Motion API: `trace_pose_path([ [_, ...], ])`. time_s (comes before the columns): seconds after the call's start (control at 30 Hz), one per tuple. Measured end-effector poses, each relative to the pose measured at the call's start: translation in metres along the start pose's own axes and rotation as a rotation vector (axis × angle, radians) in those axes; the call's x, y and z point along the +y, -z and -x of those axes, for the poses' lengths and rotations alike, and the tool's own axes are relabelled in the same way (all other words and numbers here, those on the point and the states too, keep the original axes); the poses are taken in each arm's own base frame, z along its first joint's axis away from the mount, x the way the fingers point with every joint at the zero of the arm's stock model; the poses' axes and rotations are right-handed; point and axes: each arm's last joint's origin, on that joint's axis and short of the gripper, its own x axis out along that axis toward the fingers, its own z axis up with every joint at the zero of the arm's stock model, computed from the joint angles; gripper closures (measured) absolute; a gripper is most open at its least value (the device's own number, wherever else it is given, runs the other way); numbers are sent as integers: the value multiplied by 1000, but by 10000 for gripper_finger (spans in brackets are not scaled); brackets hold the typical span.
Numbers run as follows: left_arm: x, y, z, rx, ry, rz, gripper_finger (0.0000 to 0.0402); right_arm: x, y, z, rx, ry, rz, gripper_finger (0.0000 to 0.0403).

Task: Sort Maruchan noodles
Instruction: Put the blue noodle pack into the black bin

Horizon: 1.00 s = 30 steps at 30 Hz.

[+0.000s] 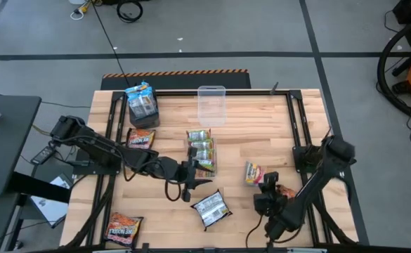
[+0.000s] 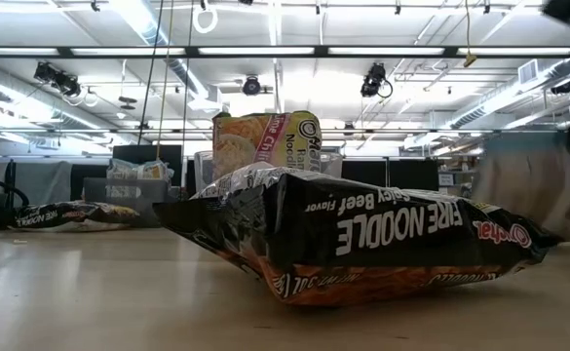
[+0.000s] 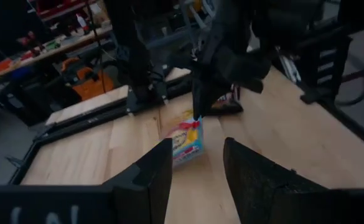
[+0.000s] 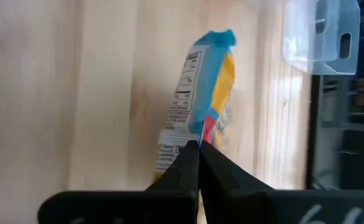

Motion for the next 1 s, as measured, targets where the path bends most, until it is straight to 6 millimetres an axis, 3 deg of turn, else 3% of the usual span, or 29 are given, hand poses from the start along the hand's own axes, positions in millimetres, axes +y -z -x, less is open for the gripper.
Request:
trace_pose_path([
  [0.2,-6,-2,-17,-72,20,-20,205,-66,-24,39,-93,-249,-180,398],
  [0.37,-15,9,-39,-150,27,0,155,-99,-37,55,-222,-472,-222,399],
  [0.53,-19,23,-60,-251,125,101,130,-111,-49,59,-367,-509,-167,399],
  [0.77,-14,39,-77,-274,156,221,127,-114,-65,49,-433,-466,-114,399],
  [1.0,-13,45,-79,-241,196,261,161,-120,-80,43,-521,-418,-132,399],
])
